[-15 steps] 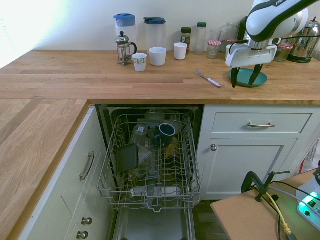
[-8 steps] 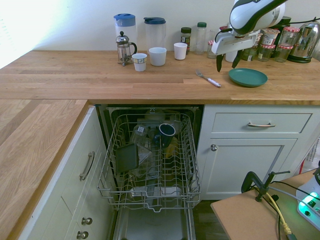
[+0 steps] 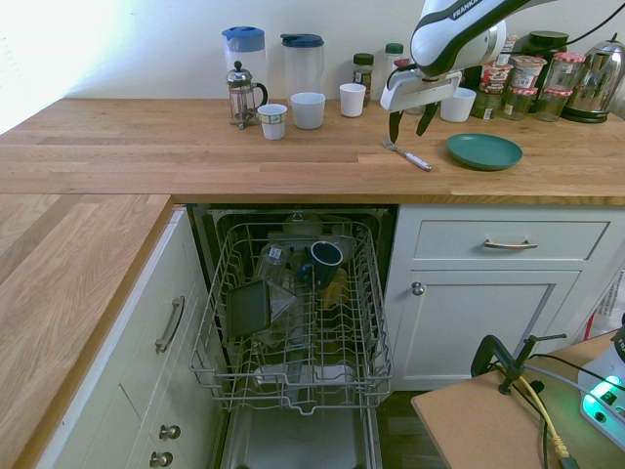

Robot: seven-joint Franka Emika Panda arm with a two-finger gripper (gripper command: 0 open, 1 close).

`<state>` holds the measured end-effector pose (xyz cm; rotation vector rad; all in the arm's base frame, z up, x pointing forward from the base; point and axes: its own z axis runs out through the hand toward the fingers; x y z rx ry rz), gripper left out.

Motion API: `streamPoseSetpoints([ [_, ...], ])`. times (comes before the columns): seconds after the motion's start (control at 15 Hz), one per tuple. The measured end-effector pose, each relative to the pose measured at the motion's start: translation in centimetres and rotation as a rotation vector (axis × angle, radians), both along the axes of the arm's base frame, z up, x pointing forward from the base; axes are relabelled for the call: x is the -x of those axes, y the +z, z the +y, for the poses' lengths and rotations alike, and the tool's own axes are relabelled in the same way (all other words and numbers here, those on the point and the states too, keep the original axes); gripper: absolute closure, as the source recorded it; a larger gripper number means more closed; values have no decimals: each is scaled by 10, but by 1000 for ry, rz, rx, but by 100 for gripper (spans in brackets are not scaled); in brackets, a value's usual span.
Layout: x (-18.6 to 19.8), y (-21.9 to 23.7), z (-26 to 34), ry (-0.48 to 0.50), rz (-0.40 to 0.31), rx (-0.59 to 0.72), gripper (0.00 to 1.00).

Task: Put the fork in the dishwasher

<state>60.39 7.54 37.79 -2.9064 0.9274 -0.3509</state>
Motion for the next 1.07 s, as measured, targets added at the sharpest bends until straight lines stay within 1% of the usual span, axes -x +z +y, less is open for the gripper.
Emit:
streamPoseSetpoints([
  [0.47,-13,-28,-4,-13,76,8,0],
  [0.53,-13,-30,-5,-16,87,7,100],
  [1.07,-22,-38,-13,-24,128,-2,100],
])
